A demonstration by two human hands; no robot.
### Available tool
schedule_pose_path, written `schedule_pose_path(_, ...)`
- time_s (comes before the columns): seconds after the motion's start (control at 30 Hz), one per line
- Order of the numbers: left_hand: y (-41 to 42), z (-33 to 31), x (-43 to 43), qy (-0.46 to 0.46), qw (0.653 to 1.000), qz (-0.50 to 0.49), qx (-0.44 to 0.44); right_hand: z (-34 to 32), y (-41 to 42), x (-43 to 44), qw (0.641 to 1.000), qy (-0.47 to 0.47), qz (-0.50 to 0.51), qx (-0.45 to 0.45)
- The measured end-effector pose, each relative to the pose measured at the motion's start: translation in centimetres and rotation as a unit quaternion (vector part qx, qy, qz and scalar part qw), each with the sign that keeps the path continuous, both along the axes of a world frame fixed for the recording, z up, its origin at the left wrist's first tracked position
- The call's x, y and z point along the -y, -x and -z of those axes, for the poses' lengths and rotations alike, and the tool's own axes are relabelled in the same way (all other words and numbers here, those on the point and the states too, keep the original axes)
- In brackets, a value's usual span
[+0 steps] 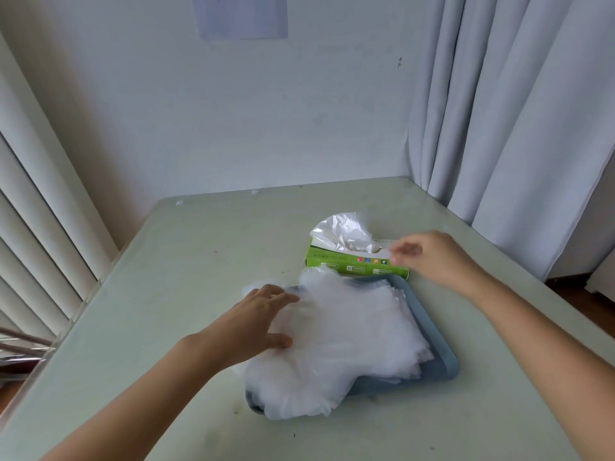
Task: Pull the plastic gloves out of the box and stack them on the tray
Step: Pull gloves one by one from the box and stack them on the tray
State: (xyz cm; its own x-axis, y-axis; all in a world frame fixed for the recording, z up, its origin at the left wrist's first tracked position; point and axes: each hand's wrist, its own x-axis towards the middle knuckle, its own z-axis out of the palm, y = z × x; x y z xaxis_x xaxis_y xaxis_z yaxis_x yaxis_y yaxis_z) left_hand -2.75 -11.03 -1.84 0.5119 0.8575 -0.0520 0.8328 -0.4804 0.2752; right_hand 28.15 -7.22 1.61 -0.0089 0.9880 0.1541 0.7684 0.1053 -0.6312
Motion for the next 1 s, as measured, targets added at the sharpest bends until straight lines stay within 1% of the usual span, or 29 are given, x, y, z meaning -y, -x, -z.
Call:
schedule_pose_path(0.03, 0.0, -0.1, -0.1, 0.003, 1.000, -0.001, 0.002, -0.5, 0.2, -1.7, 1.000, -0.012, 0.016, -0.019)
schedule_pose_path(0.1, 0.1, -0.2, -0.5, 0.001, 1.000, -0.004, 0.008, -1.2, 1.1, -4.8, 0.998, -0.058, 0.023, -0.012)
schedule_pose_path(0.13, 0.1, -0.3, -0.6, -0.003, 1.000, -0.004, 0.008, -1.4, 1.7, -6.0, 0.995, -0.095, 0.001, 0.010)
schedule_pose_path(0.2, 0.4, -0.5, -0.7, -0.012, 1.000, -0.007, 0.000, -1.8, 3.3, -8.1, 0.980, -0.148, -0.093, 0.093)
schedule_pose_path(0.23, 0.5, -0.6, -0.9, -0.015, 1.000, -0.011, -0.005, -1.8, 4.1, -8.9, 0.968, -0.150, -0.142, 0.145)
schedule_pose_path(0.3, 0.8, -0.7, -0.9, -0.016, 1.000, -0.014, -0.012, -1.1, 5.6, -10.2, 0.948, -0.106, -0.197, 0.228)
schedule_pose_path(0.4, 1.0, -0.6, -1.0, -0.015, 1.000, -0.017, -0.017, 0.3, 6.9, -11.5, 0.940, -0.032, -0.179, 0.289)
schedule_pose_path(0.47, 1.1, -0.4, -0.9, -0.010, 1.000, -0.019, -0.015, 1.0, 7.3, -11.8, 0.942, -0.028, -0.152, 0.297)
schedule_pose_path(0.57, 1.2, -0.3, -0.8, -0.012, 1.000, -0.021, -0.010, 1.8, 7.6, -11.4, 0.957, -0.048, -0.112, 0.265)
schedule_pose_path(0.67, 1.1, -0.5, -0.9, -0.022, 1.000, -0.012, -0.001, 1.6, 7.5, -11.3, 0.979, -0.028, -0.084, 0.182)
schedule_pose_path(0.77, 0.6, -0.8, -0.9, -0.033, 0.999, 0.008, 0.000, 0.4, 7.2, -11.2, 0.993, -0.024, -0.060, 0.101)
schedule_pose_path(0.93, 0.2, -1.0, -0.5, -0.055, 0.998, 0.026, 0.010, -1.2, 7.2, -11.4, 0.996, -0.085, 0.006, 0.025)
schedule_pose_path(1.0, 0.0, -1.3, -0.3, -0.075, 0.996, 0.039, 0.014, -1.9, 7.3, -11.2, 0.996, -0.086, 0.005, -0.013)
